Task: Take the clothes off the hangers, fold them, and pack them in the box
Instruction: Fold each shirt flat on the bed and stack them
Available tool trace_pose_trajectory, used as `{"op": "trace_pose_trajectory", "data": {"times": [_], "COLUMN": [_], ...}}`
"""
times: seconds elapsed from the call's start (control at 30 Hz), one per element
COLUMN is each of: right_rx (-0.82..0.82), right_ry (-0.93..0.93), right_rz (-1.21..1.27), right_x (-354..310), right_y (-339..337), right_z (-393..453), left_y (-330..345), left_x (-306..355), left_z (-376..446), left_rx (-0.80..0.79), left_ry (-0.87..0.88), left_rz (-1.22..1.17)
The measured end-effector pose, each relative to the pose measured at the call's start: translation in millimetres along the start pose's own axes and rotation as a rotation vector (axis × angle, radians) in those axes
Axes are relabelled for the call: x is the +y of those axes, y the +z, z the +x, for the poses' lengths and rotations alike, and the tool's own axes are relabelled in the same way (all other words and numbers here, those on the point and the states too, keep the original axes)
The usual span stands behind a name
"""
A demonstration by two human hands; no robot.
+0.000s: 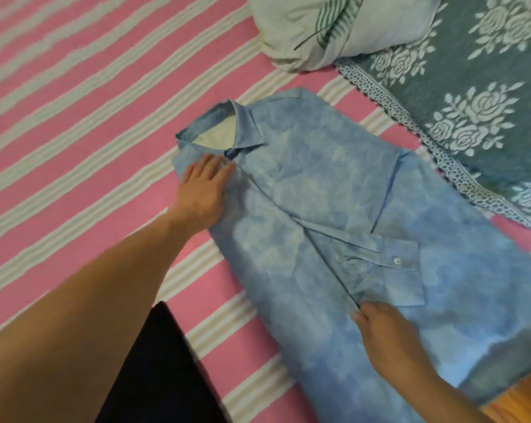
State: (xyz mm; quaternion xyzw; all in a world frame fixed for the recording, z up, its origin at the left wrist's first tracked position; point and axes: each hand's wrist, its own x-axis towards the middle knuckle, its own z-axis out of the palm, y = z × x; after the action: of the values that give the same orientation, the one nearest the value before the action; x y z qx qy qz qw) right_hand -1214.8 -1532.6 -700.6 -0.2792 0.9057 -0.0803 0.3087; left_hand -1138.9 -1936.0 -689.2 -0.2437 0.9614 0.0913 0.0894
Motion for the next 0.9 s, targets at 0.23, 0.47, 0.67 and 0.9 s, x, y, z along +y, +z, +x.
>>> {"op": "trace_pose_trajectory", "data": {"times": [0.23, 0.47, 0.67, 0.9], "right_rx": [0.128, 0.471, 0.509, 0.376], "right_ry": [-0.013, -0.253, -0.259, -0.245], "right_rz": [-0.113, -0.221, -0.181, -0.098], "right_x": [9, 12, 13, 23], "right_y": [12, 33, 37, 41], "right_z": [-18, -12, -20, -25], "left_y": [-21, -17, 20, 45], "left_x": [-62, -76, 32, 7], "left_z": [44, 38, -4, 2], "left_rx": [-0.007, -0.243, 0.398, -0.044], "left_ry": [-0.274, -0.356, -0.255, -0.003], "left_rz": [0.268, 0.648, -0.018, 0.109]}}
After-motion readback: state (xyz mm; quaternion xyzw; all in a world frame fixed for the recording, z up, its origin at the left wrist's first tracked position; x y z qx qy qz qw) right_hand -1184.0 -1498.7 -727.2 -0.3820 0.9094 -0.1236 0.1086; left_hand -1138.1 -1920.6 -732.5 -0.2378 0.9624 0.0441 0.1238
